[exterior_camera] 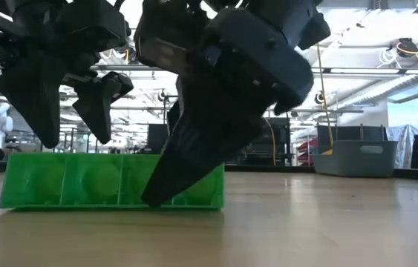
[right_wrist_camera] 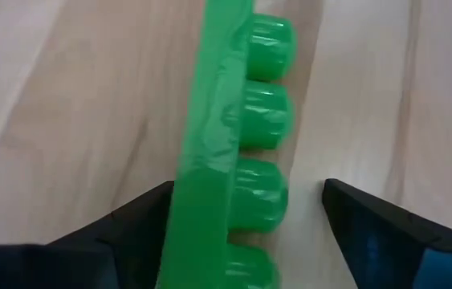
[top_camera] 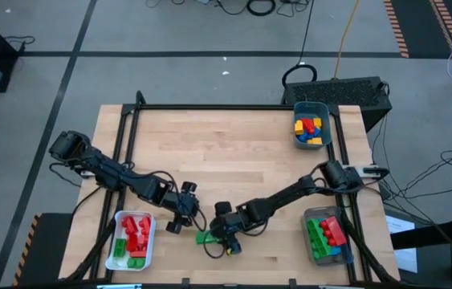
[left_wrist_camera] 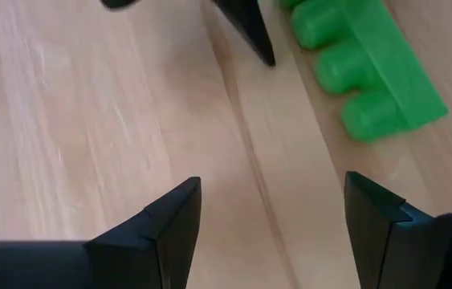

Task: Sort blocks by size
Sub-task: Put the four stud green game piece into the transparent black bin

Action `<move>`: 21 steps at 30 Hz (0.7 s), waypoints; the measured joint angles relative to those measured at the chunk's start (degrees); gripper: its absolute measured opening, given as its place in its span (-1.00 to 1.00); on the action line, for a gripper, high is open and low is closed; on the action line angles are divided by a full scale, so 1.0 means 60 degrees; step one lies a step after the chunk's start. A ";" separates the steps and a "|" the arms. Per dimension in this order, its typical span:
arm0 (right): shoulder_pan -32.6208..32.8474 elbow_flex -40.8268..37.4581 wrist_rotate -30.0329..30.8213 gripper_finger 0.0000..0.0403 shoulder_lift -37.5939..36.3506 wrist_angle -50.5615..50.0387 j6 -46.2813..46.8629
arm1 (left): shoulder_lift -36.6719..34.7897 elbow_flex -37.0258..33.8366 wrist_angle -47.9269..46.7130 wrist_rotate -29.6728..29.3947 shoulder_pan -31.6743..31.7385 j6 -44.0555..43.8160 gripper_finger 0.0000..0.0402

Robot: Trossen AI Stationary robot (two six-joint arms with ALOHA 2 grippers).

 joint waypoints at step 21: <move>0.0215 -0.0033 -0.0243 -0.25 -0.0986 -0.2069 0.3450 | 0.0000 0.0000 -0.0095 -0.0695 -0.0039 -0.0009 0.09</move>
